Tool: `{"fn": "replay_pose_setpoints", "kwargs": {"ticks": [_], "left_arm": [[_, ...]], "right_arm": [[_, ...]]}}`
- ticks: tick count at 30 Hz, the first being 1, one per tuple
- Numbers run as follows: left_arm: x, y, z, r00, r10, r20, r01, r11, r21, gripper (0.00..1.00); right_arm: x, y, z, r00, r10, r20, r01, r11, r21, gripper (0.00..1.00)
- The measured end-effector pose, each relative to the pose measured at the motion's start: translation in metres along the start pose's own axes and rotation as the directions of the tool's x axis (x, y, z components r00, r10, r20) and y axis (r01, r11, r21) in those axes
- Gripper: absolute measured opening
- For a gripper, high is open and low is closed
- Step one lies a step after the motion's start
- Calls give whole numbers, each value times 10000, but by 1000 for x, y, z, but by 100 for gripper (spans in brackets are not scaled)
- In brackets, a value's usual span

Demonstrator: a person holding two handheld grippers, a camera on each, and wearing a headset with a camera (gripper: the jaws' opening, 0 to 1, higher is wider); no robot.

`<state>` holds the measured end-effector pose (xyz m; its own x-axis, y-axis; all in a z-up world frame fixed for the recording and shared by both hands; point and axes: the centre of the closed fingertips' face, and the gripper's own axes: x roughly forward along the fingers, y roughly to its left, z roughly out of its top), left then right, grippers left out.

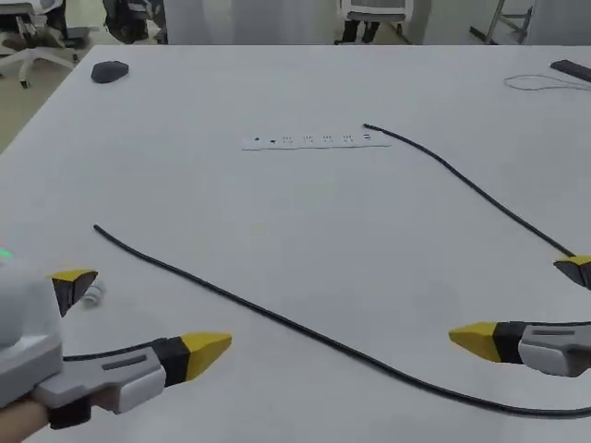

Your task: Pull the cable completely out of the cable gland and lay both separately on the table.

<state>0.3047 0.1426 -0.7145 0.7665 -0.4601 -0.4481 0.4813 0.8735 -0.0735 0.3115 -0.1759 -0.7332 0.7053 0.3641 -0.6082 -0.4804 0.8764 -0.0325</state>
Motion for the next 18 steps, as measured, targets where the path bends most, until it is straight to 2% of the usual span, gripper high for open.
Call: {"fn": "replay_pose_setpoints", "kwargs": {"ticks": [2, 4, 6, 8, 11, 16, 18], "left_arm": [[-1, 0, 2, 10000, -30, 32, 30, 10000, 52, 99], [-2, 1, 6, 10000, -38, 87, 37, 10000, 82, 99], [-2, 2, 8, 9999, -65, 122, 63, 9999, 140, 99], [-2, 3, 12, 9997, -36, 254, 27, 9994, 340, 99], [-3, 4, 11, 9999, -12, 110, 8, 9995, 307, 99], [-5, 3, 16, 9992, 42, 385, -62, 9986, 528, 99], [-5, 3, 14, 9996, 16, 291, -31, 9987, 516, 99]], "right_arm": [[-2, -4, 4, 9998, -56, 210, 56, 10000, -14, 99], [-2, -5, 5, 9999, -70, 149, 73, 9997, -216, 99], [-3, -9, 7, 9996, -184, 227, 189, 9995, -244, 99], [-4, -8, 8, 9996, -98, 253, 103, 9998, -172, 99], [-3, -5, 9, 9998, -16, 219, 23, 9995, -305, 99], [-3, -3, 11, 9995, 79, 300, -75, 9999, -133, 99], [-3, -4, 10, 9997, 50, 237, -46, 9998, -177, 99]]}}
